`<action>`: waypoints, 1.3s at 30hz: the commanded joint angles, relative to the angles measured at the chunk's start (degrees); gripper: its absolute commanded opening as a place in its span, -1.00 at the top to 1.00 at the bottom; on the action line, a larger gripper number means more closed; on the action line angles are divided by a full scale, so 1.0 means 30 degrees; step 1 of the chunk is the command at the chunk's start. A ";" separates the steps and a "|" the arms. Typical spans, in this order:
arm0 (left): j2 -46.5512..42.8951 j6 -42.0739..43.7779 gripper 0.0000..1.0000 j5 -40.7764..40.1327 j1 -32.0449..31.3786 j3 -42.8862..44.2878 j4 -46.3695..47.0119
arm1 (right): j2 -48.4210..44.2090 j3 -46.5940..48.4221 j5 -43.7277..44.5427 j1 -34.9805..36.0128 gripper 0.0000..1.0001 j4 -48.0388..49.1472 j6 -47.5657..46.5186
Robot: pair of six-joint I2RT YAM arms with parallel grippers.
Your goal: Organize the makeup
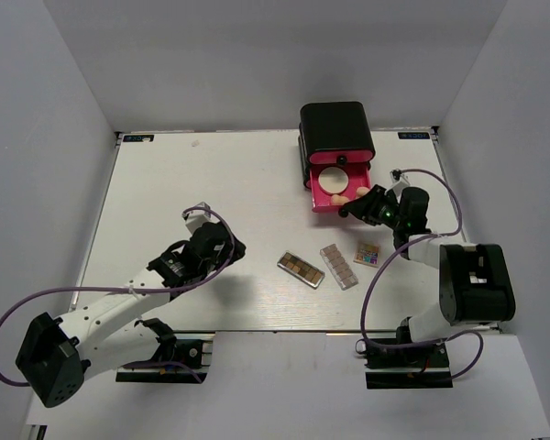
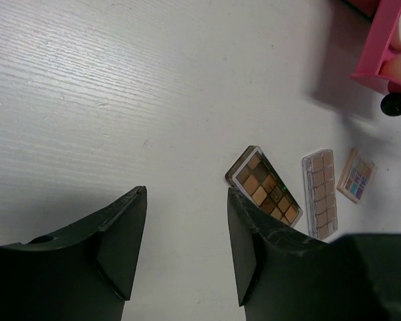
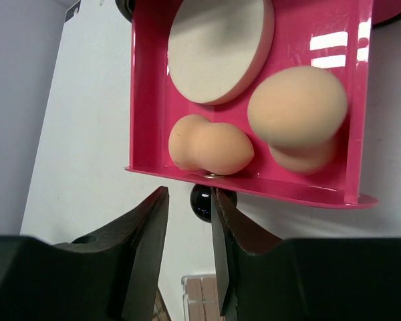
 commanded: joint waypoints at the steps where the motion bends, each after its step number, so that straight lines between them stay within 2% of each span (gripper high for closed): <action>1: 0.0067 0.0269 -0.23 0.0217 -0.0086 0.0726 0.0361 | 0.0986 0.1631 0.0562 -0.0012 0.23 0.1489 -0.0455; 6: -0.0108 0.0298 -0.23 -0.0046 -0.0086 0.0902 0.0039 | 0.1224 0.3563 -0.0694 -0.0158 0.19 0.0933 -0.0485; 10: -0.0431 0.0152 -0.23 -0.0164 -0.0086 0.0580 0.0184 | 0.0433 0.3744 -0.3649 -0.0276 -0.06 0.0550 -0.0456; 13: -0.0315 0.0210 -0.23 -0.0076 -0.0086 0.0579 0.0331 | -0.0475 0.2749 -0.4213 -0.0276 -0.17 0.0931 -0.0397; 17: 0.0125 0.0357 -0.23 0.0186 -0.0086 0.0755 0.0449 | -0.1353 0.1723 -0.4272 -0.0422 -0.14 0.0172 -0.0747; 22: 0.0214 0.0386 -0.23 0.0305 -0.0086 0.0668 0.0653 | -0.2291 0.0495 -0.4536 -0.0598 0.12 -0.1789 -0.1012; 25: 0.0156 0.0386 -0.23 0.0334 -0.0086 0.0608 0.0800 | -0.2177 -0.0004 -0.3777 -0.0715 0.21 -0.3256 -0.1422; 33: 0.0331 0.0503 -0.23 0.0422 -0.0086 0.0813 0.0771 | 0.0513 0.0489 -0.2781 -0.0773 -0.04 -0.1971 -0.1043; 39: 0.0185 0.0474 -0.23 0.0364 -0.0086 0.0843 0.0624 | 0.2598 0.2013 -0.2662 -0.0715 -0.09 -0.1353 -0.1275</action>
